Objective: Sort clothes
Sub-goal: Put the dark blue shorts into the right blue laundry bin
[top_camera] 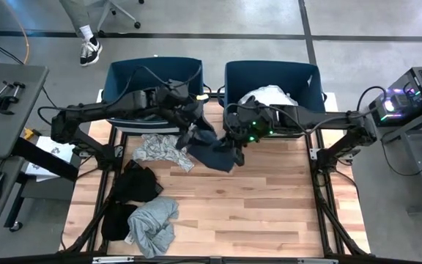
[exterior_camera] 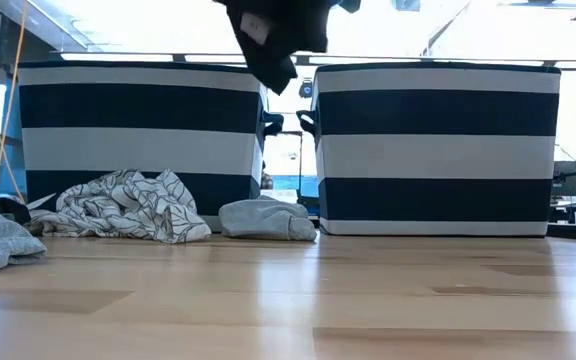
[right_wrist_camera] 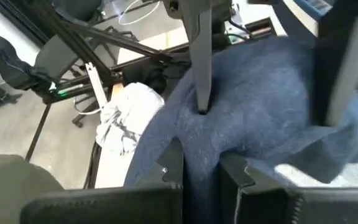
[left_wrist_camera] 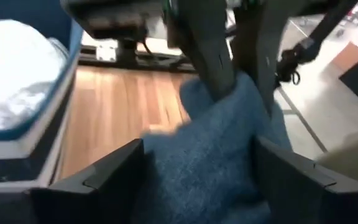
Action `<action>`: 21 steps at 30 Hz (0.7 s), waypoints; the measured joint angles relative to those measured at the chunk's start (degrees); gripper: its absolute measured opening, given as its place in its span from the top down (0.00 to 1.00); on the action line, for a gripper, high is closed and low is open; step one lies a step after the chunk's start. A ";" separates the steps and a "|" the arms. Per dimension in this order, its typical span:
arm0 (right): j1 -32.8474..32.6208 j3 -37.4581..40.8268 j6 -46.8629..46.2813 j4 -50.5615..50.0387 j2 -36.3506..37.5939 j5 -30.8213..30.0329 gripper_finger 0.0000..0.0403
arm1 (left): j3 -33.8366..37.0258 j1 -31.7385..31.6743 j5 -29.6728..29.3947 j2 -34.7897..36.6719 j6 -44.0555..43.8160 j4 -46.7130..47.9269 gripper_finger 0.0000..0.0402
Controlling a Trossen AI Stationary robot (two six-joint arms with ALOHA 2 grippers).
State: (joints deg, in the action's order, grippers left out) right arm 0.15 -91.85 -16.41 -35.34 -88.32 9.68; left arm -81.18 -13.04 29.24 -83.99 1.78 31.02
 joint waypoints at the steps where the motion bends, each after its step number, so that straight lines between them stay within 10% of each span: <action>1: 0.05 0.00 0.20 -0.37 0.12 0.06 0.93 | 0.06 0.26 0.75 -0.01 0.00 0.33 0.33; 16: 1.02 -0.01 3.60 -3.69 0.24 -0.41 0.93 | 0.17 0.71 7.12 -2.91 -2.79 2.02 0.64; 21: 1.22 -0.02 4.37 -3.47 0.24 -1.70 0.93 | 0.17 1.01 7.93 -2.90 -0.04 1.82 0.89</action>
State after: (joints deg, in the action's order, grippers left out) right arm 1.37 -91.87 -12.04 -38.81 -88.07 7.98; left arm -81.01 -12.03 37.17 -86.89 1.74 32.84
